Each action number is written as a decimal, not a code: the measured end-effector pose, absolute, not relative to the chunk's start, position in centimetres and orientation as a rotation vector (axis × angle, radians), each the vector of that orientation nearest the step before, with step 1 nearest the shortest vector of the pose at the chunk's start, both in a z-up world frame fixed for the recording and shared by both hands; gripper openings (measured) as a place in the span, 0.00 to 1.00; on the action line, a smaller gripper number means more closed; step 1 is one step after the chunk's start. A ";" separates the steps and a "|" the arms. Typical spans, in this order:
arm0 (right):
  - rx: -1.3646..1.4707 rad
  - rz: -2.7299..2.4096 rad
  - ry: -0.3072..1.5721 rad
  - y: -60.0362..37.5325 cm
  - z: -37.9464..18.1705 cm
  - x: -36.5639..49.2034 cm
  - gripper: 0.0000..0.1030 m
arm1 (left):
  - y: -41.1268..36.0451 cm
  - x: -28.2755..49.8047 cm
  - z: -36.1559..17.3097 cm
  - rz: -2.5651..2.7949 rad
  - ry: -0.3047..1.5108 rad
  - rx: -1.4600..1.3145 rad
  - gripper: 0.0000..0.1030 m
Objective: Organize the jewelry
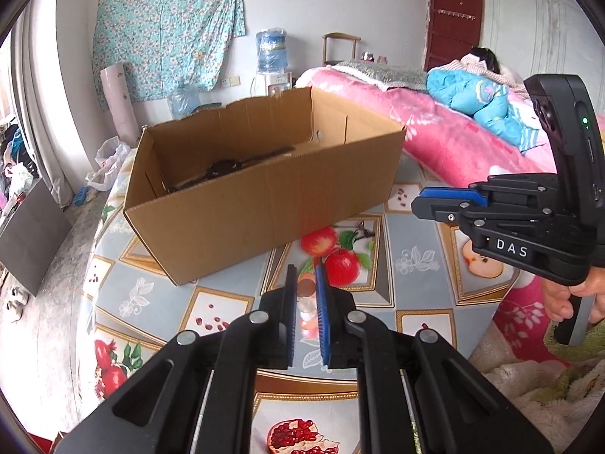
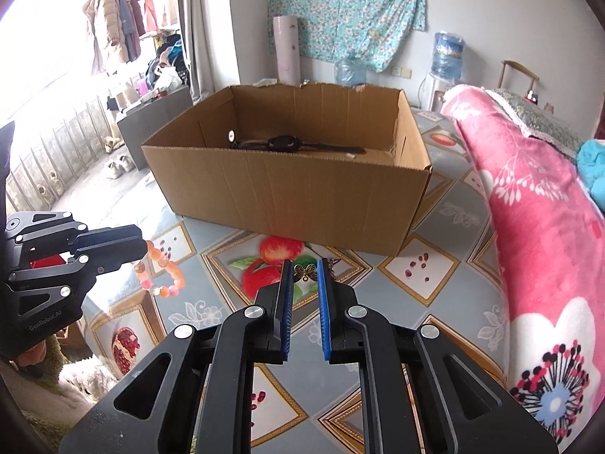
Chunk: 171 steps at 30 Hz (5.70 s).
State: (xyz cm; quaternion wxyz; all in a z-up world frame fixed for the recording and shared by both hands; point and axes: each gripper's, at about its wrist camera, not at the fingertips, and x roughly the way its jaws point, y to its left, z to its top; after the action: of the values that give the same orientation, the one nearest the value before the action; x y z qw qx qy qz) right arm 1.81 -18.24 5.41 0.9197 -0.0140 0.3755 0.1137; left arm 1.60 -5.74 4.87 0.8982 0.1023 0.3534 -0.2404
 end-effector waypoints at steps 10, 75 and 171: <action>-0.006 0.221 0.682 -18.4 8.5 1.6 0.10 | -4.0 1.8 8.4 -0.530 0.662 0.184 0.09; 0.005 0.492 0.844 -19.4 8.7 16.9 0.10 | -7.5 30.8 8.9 -0.607 1.122 -0.024 0.64; 0.678 0.379 0.972 -25.5 3.8 12.6 0.88 | 7.9 20.4 2.2 -0.404 0.898 -0.595 0.95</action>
State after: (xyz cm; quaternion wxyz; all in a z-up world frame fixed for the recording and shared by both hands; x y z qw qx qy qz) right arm 12.57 -25.49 3.82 0.8126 0.3175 0.4555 0.1773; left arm 20.44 7.89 2.16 0.8391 -0.2814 0.4246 -0.1908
